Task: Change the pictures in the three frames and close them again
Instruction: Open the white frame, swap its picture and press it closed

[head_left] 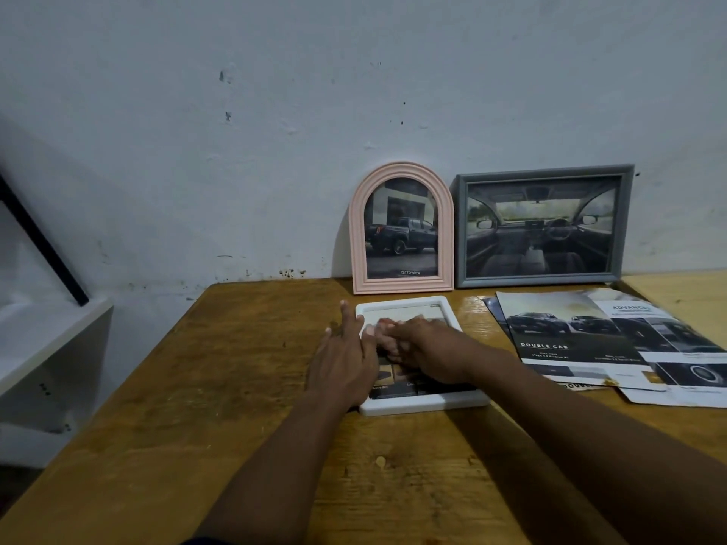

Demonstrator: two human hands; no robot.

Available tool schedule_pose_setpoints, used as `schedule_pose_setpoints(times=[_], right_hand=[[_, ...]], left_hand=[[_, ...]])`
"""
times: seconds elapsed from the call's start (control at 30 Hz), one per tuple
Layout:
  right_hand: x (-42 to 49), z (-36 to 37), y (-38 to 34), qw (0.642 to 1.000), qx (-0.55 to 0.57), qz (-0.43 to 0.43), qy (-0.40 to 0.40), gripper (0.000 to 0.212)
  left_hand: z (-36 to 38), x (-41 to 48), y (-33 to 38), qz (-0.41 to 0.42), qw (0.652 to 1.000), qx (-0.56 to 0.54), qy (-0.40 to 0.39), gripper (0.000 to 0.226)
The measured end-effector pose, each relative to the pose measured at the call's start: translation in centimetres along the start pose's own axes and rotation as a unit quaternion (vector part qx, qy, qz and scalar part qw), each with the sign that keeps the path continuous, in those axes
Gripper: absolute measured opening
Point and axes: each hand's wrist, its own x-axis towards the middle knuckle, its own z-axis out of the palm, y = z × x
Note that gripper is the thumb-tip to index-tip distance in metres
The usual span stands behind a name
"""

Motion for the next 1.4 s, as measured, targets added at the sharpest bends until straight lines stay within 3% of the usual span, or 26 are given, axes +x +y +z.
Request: schedule_pose_setpoints(times=[0.13,0.3,0.53,0.63,0.83,0.97,1.07,1.2,1.4], right_hand=[[-2.2,0.4,0.4,0.993,-0.082,0.066,0.054,0.045],[-1.3,4.9,-2.2,0.986,-0.083,0.041,0.136,0.046],[-3.2,2.8,0.0,0.998,-0.020,-0.056,0.014,0.055],[-5.5,2.3,0.8,0.998,-0.052,0.010,0.029,0.058],[-5.3,6.4,-5.1,0.976,-0.099,0.119,0.153,0.062],[-4.9,6.1,-5.0,0.984,-0.008,0.005,0.178,0.040],[-6.0,3.7,-2.9,0.992,0.070,-0.042,0.098,0.033],[-6.8,0.9,0.6,0.997,0.010,-0.069,0.027,0.035],[-9.0,-0.6,4.5,0.991,-0.100,-0.063,0.060,0.031]], left_hand=[[0.1,-0.1,0.0,-0.005,1.000,-0.002,-0.003,0.067],[-0.2,-0.1,0.3,-0.008,1.000,-0.005,-0.003,0.065],[-0.1,0.0,-0.1,-0.020,1.000,-0.013,0.000,0.064],[0.0,0.1,-0.1,-0.018,1.000,-0.002,0.003,0.064],[-0.2,0.1,0.0,-0.022,1.000,0.003,0.004,0.062],[-0.3,0.1,0.1,-0.028,1.000,-0.002,0.002,0.062],[-0.5,0.0,0.1,-0.032,0.999,-0.004,0.001,0.061],[-0.9,-0.6,0.4,-0.023,1.000,0.007,-0.006,0.059],[-1.8,-1.1,1.6,0.019,0.997,0.078,-0.010,0.052]])
